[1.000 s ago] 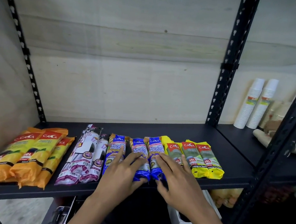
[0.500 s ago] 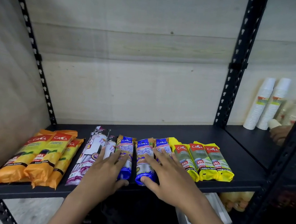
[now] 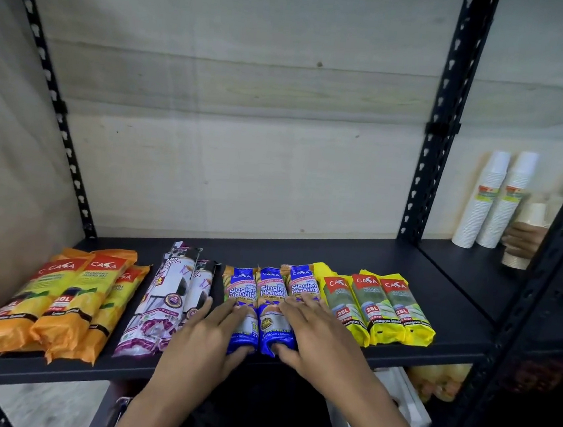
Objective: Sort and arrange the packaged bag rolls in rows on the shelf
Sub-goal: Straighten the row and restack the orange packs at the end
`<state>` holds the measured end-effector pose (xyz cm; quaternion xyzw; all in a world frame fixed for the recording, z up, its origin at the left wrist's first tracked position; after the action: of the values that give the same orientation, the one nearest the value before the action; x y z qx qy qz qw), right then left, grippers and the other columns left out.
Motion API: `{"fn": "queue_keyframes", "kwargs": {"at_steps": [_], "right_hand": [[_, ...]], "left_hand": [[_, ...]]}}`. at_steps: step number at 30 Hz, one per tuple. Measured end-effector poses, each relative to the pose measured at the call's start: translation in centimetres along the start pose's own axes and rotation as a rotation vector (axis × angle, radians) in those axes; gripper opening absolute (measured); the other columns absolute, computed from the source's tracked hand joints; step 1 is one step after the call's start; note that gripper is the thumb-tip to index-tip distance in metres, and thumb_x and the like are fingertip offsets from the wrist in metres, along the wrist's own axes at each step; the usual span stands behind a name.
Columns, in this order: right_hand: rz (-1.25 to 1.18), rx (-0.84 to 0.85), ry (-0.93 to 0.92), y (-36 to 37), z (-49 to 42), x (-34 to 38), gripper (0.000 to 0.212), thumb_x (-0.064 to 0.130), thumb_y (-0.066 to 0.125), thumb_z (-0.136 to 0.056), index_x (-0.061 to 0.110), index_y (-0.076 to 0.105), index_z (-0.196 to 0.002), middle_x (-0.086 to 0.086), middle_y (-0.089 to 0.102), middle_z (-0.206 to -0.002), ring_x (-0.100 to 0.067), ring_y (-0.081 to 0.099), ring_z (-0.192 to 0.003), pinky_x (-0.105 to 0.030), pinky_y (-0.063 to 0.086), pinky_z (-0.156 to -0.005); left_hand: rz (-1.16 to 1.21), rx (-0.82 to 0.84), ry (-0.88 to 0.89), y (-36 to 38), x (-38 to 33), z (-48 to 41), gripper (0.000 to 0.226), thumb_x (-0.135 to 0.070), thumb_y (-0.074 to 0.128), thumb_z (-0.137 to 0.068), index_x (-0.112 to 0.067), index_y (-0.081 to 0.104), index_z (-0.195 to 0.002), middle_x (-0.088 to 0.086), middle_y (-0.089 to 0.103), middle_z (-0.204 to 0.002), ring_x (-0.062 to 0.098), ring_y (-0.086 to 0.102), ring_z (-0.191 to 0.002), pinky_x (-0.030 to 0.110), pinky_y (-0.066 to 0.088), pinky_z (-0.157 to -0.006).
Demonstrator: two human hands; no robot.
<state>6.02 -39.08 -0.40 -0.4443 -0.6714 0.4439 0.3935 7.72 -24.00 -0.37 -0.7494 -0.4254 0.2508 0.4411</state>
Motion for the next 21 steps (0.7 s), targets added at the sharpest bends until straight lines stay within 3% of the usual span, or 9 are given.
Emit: {"fn": "queue_keyframes", "kwargs": {"at_steps": [3, 5, 8, 14, 17, 21], "right_hand": [[0.041, -0.044, 0.004, 0.5, -0.1, 0.1, 0.066, 0.052, 0.060, -0.090, 0.019, 0.044, -0.145, -0.003, 0.050, -0.148, -0.026, 0.035, -0.144, -0.041, 0.022, -0.120], [0.055, -0.067, 0.005, 0.7, -0.1, 0.0, 0.066, 0.052, 0.060, -0.089, 0.018, 0.045, -0.143, -0.004, 0.054, -0.145, -0.027, 0.038, -0.142, -0.043, 0.023, -0.119], [0.046, -0.065, 0.003, 0.8, -0.2, 0.0, 0.067, 0.052, 0.056, -0.092, 0.019, 0.040, -0.147, -0.004, 0.049, -0.149, -0.027, 0.032, -0.146, -0.042, 0.018, -0.121], [0.108, -0.029, -0.071, 1.3, 0.5, 0.0, 0.081, 0.062, 0.051, -0.087, 0.032, 0.019, -0.155, 0.000, 0.039, -0.156, -0.031, 0.024, -0.149, -0.050, 0.015, -0.122], [0.149, -0.046, -0.082, 1.4, 0.4, 0.0, 0.076, 0.055, 0.063, -0.085, 0.032, 0.029, -0.150, -0.002, 0.047, -0.148, -0.033, 0.036, -0.143, -0.055, 0.026, -0.118], [0.112, -0.088, -0.068, 1.4, 0.4, -0.2, 0.072, 0.046, 0.071, -0.085, 0.033, 0.036, -0.146, -0.002, 0.052, -0.143, -0.032, 0.042, -0.139, -0.048, 0.035, -0.112]], "left_hand": [[0.022, -0.011, 0.019, 0.1, -0.4, 0.1, 0.068, -0.048, 0.090, -0.054, -0.024, 0.071, -0.114, 0.000, 0.071, -0.116, 0.025, 0.071, -0.100, 0.038, 0.056, -0.083], [0.034, -0.025, 0.027, -0.3, -0.7, 0.0, 0.070, -0.047, 0.092, -0.049, -0.023, 0.072, -0.111, -0.001, 0.072, -0.113, 0.023, 0.072, -0.097, 0.034, 0.058, -0.075], [0.078, -0.046, 0.026, -0.5, -0.9, 0.0, 0.069, -0.045, 0.093, -0.049, -0.023, 0.072, -0.112, -0.002, 0.071, -0.114, 0.018, 0.071, -0.096, 0.030, 0.058, -0.071], [0.193, 0.020, -0.002, 1.3, 0.2, 0.4, 0.074, -0.054, 0.076, -0.067, -0.027, 0.055, -0.132, -0.001, 0.055, -0.138, 0.021, 0.060, -0.116, 0.036, 0.057, -0.081], [0.237, -0.007, -0.043, 1.5, 0.4, 0.5, 0.069, -0.047, 0.077, -0.073, -0.029, 0.052, -0.134, -0.003, 0.050, -0.141, 0.021, 0.058, -0.119, 0.036, 0.058, -0.075], [0.256, -0.004, -0.057, 2.1, 0.1, 0.5, 0.071, -0.038, 0.081, -0.073, -0.025, 0.051, -0.136, 0.002, 0.050, -0.142, 0.026, 0.057, -0.119, 0.038, 0.058, -0.078]]}}
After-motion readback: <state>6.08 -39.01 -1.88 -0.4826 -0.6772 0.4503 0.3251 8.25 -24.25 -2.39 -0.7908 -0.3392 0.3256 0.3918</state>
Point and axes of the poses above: each hand's wrist, its own z-axis away from the middle knuckle, its own y-axis out of the palm, x = y × z, the point moved 9 cm from there along -z, towards the middle knuckle
